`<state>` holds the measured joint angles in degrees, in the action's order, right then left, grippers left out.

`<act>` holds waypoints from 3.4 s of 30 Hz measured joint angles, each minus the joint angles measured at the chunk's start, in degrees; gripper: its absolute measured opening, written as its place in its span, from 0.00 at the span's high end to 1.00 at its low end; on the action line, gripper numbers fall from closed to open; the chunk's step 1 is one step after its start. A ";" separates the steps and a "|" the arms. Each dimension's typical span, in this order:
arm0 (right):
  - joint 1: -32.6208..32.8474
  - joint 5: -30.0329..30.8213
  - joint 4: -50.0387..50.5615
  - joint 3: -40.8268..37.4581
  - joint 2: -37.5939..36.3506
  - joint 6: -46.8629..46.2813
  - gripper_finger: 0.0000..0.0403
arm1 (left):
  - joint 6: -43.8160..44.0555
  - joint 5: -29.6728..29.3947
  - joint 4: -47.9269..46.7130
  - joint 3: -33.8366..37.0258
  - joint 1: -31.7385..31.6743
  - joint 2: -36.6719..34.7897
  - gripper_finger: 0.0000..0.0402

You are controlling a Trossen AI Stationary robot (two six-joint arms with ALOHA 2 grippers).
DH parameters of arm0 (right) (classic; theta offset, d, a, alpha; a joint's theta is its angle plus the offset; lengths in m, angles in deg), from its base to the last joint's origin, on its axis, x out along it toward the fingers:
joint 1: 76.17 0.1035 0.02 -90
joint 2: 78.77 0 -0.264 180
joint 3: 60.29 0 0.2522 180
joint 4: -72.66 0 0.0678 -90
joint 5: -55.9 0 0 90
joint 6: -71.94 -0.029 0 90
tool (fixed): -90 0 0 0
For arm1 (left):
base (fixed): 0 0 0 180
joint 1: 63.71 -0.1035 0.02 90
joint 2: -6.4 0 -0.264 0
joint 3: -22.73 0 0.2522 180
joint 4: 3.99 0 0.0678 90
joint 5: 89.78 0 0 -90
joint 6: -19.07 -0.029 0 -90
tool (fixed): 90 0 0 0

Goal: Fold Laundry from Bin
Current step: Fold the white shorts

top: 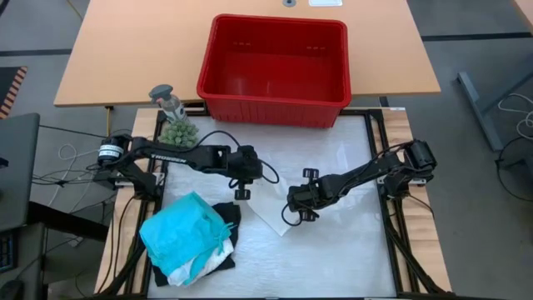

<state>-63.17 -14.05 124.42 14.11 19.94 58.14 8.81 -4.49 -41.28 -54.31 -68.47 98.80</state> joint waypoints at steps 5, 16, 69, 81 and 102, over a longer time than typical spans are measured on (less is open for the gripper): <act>0.12 -4.46 0.32 0.00 -0.01 0.72 0.78 | -0.02 -0.04 0.07 0.00 -1.73 0.00 1.00; 0.06 -3.58 1.25 -0.02 2.45 -3.16 0.32 | -0.02 0.79 0.11 0.00 -3.12 0.00 1.00; -2.09 -13.87 -0.06 0.04 -4.39 -5.23 0.45 | -2.52 -0.26 5.09 0.00 -3.23 0.07 1.00; -2.96 -12.48 -3.94 0.04 -1.43 -5.91 0.45 | -2.36 -0.25 5.07 0.00 -3.23 0.07 1.00; -3.40 -11.42 2.20 0.60 -0.52 -8.42 0.96 | -2.44 -0.22 5.89 0.02 -3.23 0.07 1.00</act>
<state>-66.57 -25.48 126.62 14.71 19.42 49.73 6.37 -4.71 -35.39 -54.29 -71.70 98.86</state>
